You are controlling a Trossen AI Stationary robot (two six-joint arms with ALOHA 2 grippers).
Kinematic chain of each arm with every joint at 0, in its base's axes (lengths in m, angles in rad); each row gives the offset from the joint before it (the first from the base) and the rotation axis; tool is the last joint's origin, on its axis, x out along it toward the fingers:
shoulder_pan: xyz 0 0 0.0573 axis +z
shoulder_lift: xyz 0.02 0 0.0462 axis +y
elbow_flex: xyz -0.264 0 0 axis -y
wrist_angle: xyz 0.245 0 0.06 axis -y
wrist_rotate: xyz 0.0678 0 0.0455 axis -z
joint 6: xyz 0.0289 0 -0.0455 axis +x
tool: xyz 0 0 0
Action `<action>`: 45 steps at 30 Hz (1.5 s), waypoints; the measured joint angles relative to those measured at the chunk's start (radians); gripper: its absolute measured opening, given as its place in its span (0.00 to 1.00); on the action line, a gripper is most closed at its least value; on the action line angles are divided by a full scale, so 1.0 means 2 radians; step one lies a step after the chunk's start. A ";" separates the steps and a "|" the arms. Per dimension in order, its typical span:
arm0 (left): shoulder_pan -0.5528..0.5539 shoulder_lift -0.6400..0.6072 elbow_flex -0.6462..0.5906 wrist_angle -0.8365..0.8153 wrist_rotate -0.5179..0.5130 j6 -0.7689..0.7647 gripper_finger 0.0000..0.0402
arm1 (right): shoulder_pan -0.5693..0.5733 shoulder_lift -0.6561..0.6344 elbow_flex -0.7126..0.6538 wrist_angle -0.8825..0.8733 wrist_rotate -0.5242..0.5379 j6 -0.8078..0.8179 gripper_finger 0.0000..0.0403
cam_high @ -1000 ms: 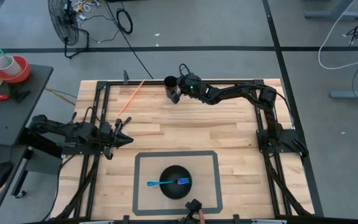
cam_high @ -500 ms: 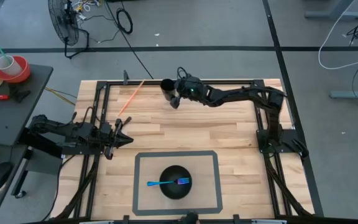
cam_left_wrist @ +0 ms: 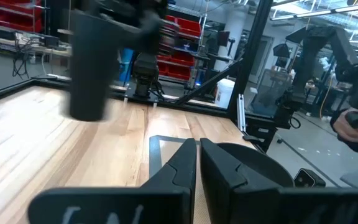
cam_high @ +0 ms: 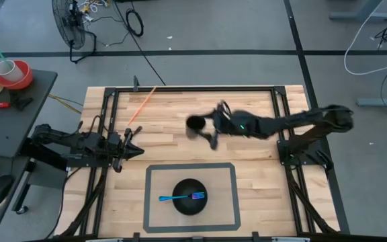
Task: Pick & Place Utensil
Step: Put the black cup on the transparent mat
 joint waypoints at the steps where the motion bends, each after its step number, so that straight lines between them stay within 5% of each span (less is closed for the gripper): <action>1: 0.000 0.000 0.000 0.000 0.000 0.000 0.06 | 0.015 -0.018 -0.015 -0.012 0.002 0.000 0.82; 12: 0.000 0.000 0.000 0.000 0.000 0.000 0.06 | 0.157 -0.149 -0.103 -0.129 0.025 0.061 0.82; 19: 0.000 0.000 0.000 0.000 0.000 0.000 0.06 | 0.214 -0.167 -0.173 -0.085 0.059 0.068 0.82; 25: 0.000 0.000 0.000 0.000 0.000 0.000 0.06 | 0.242 -0.167 -0.222 -0.007 0.068 0.071 0.82; 45: 0.000 0.000 0.000 0.000 0.000 0.000 0.06 | 0.256 -0.137 -0.247 0.017 0.081 0.035 0.83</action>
